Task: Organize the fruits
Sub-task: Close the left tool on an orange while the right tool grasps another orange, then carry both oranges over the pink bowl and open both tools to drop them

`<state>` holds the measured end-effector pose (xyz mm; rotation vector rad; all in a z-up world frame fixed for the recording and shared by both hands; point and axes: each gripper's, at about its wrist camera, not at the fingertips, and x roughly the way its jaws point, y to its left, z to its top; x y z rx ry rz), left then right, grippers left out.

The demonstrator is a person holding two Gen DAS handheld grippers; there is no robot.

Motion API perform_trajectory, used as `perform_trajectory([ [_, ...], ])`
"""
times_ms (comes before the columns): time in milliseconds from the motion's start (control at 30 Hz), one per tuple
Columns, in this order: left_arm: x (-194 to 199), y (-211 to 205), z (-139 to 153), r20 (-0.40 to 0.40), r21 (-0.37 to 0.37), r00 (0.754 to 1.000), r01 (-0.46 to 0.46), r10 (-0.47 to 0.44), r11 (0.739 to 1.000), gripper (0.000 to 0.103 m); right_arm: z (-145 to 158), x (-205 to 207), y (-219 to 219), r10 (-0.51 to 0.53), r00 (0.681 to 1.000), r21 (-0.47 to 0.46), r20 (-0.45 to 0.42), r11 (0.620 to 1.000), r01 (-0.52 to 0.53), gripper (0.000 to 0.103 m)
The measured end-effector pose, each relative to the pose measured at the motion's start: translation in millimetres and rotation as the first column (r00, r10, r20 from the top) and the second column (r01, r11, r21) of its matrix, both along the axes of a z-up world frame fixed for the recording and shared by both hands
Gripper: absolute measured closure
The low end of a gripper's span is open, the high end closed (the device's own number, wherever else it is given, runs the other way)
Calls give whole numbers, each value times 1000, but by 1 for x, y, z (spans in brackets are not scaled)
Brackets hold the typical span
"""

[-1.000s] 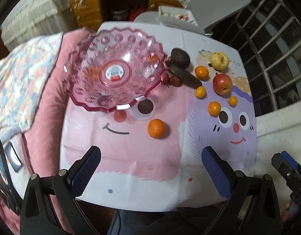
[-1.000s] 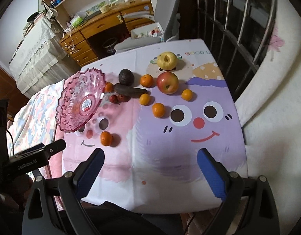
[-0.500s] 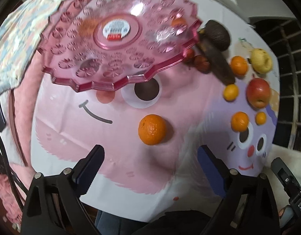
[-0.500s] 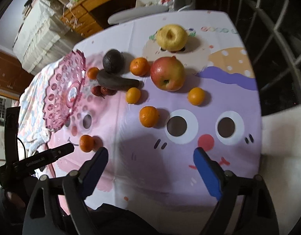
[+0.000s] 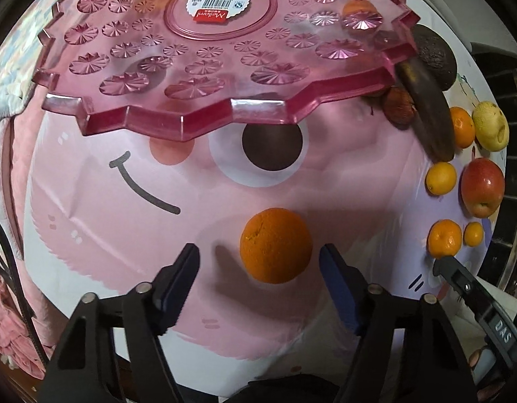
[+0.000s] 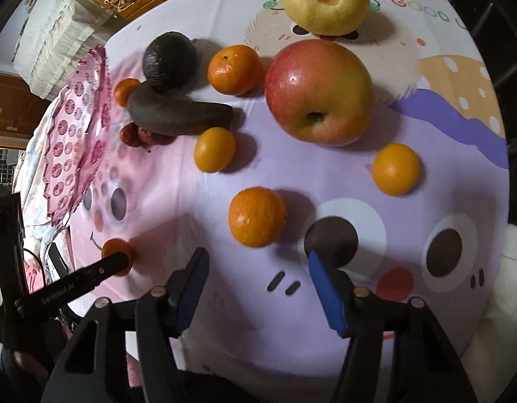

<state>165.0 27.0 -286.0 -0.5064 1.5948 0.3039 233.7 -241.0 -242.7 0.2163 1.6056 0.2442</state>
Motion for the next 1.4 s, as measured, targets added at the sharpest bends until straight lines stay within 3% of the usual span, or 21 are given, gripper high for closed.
perform_trajectory([
  [167, 1, -1, -13, 7, -21, 1000, 2, -2, 1000, 51, -10, 13, 2, 4, 1000, -29, -5, 1000, -5, 58],
  [267, 3, -5, -16, 13, -37, 1000, 9, -8, 999, 61, -13, 16, 4, 7, 1000, -24, -18, 1000, -8, 60],
  [333, 5, -6, -22, 15, -32, 1000, 19, -18, 999, 61, -12, 17, 8, 19, 1000, -18, -20, 1000, -19, 67],
  [533, 12, -4, -27, 21, -38, 1000, 13, -12, 999, 62, -11, 17, 8, 0, 999, -31, -36, 1000, -1, 67],
  [933, 11, 13, 12, 143, -57, 987, 88, -79, 994, 62, 28, 5, 9, -67, 998, -4, -5, 998, 67, 68],
  [1167, 28, 23, 54, 252, -46, 946, 223, -205, 974, 62, 72, -12, 21, -132, 987, 8, 89, 991, 131, 68],
  [1400, 37, 49, 93, 336, -48, 876, 382, -345, 923, 62, 100, -33, 60, -284, 947, 27, 149, 959, 284, 68],
])
